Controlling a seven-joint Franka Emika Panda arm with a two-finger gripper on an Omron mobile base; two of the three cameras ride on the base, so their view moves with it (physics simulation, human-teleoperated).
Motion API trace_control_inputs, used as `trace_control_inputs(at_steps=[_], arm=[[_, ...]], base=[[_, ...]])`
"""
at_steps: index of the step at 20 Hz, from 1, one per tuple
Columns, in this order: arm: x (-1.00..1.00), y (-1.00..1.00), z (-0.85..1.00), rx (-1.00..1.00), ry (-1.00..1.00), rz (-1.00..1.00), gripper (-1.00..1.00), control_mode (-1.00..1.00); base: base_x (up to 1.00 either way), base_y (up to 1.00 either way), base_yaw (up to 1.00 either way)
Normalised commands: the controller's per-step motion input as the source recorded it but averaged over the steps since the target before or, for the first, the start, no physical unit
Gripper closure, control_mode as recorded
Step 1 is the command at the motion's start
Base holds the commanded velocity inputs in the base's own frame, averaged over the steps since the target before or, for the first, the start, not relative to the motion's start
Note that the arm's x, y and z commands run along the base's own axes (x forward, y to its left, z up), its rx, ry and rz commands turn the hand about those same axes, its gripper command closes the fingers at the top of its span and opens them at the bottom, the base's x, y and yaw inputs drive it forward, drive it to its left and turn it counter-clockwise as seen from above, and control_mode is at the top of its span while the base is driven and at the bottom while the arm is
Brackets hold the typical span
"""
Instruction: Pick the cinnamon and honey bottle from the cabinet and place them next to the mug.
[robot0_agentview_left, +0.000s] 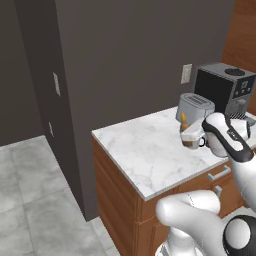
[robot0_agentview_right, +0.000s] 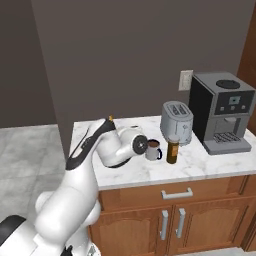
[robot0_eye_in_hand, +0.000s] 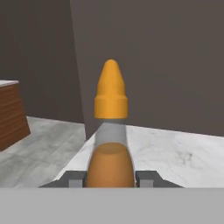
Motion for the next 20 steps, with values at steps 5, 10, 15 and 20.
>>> trace_control_inputs(at_steps=[5,10,15,20], arm=[[-0.01,-0.10,-0.27,0.01,0.00,0.11,1.00,-1.00],[0.00,-0.04,-0.52,0.01,0.00,0.07,1.00,-1.00],[0.00,-0.01,-0.29,0.06,0.00,0.01,1.00,-1.00],[0.05,-0.09,-0.04,0.08,-0.02,0.00,1.00,-1.00]], base=[[0.00,0.00,0.00],[0.00,0.00,0.00],[0.00,0.00,0.00],[0.00,0.00,0.00]])
